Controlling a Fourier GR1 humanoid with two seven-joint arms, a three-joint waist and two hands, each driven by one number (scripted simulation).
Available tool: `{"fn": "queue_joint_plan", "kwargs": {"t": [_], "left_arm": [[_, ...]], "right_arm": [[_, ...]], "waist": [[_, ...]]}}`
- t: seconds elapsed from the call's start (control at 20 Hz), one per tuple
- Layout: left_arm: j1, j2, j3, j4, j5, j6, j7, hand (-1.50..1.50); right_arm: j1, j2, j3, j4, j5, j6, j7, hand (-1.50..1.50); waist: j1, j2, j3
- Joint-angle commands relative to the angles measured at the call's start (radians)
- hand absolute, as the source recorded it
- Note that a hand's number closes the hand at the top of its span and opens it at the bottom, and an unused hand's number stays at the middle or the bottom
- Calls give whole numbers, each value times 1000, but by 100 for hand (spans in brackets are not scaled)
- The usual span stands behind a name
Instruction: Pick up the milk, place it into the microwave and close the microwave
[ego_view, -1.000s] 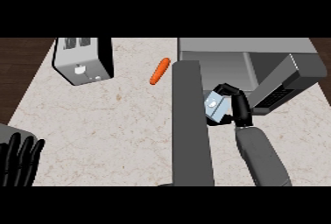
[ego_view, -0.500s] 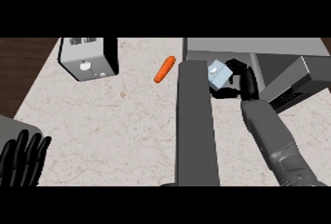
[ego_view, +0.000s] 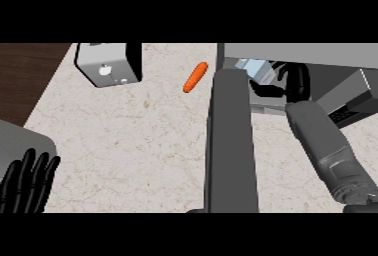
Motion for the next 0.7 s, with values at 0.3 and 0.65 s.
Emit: {"fn": "queue_joint_plan", "kwargs": {"t": [0.3,0.65], "left_arm": [[-43,-1,-26,15,-63,15,25,-150],[-7,0,-28,7,-75,13,13,-150]], "right_arm": [[-138,26,91,143,117,-1,82,-150],[-140,47,72,150,103,21,61,-150]], "waist": [[18,11,1],[11,2,1]]}}
